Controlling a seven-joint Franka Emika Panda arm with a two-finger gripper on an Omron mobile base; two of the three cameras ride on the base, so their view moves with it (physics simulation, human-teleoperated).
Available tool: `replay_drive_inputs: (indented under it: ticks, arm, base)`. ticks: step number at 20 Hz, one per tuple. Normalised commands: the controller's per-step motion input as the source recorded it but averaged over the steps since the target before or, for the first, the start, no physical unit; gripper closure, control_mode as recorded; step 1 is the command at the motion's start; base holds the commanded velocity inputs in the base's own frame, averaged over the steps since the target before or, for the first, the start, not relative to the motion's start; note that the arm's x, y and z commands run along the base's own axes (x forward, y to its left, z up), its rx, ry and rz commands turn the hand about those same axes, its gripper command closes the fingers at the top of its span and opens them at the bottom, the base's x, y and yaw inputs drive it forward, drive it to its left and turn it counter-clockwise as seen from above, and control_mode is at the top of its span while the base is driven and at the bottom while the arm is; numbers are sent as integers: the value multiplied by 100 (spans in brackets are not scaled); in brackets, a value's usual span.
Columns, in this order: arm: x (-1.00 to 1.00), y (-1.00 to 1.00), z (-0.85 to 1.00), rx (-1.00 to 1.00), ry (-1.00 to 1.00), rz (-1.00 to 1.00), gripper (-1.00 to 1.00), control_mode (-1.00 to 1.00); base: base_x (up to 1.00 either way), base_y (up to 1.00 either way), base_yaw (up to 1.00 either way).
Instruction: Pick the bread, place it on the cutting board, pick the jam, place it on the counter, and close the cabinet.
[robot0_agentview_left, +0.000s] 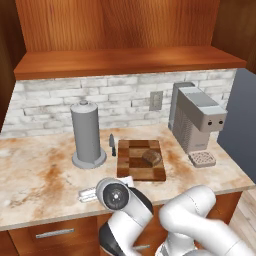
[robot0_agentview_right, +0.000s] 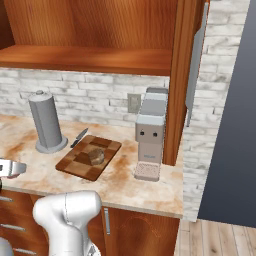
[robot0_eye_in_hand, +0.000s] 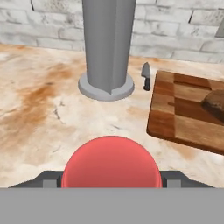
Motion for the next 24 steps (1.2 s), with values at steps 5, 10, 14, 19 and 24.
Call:
replay_drive_inputs:
  ticks: [5,10,14,19,24]
  arm:
    - [40,6,-22,0,0,0,100,-100]
    - [38,4,-10,0,0,0,100,-100]
    - [26,3,-5,0,0,0,100,-100]
    - [4,0,-11,0,0,0,100,-100]
    - [0,2,-17,0,0,0,100,-100]
  base:
    - [0,0,0]
    - [0,0,0]
    - [0,0,0]
    - [0,0,0]
    - [0,0,0]
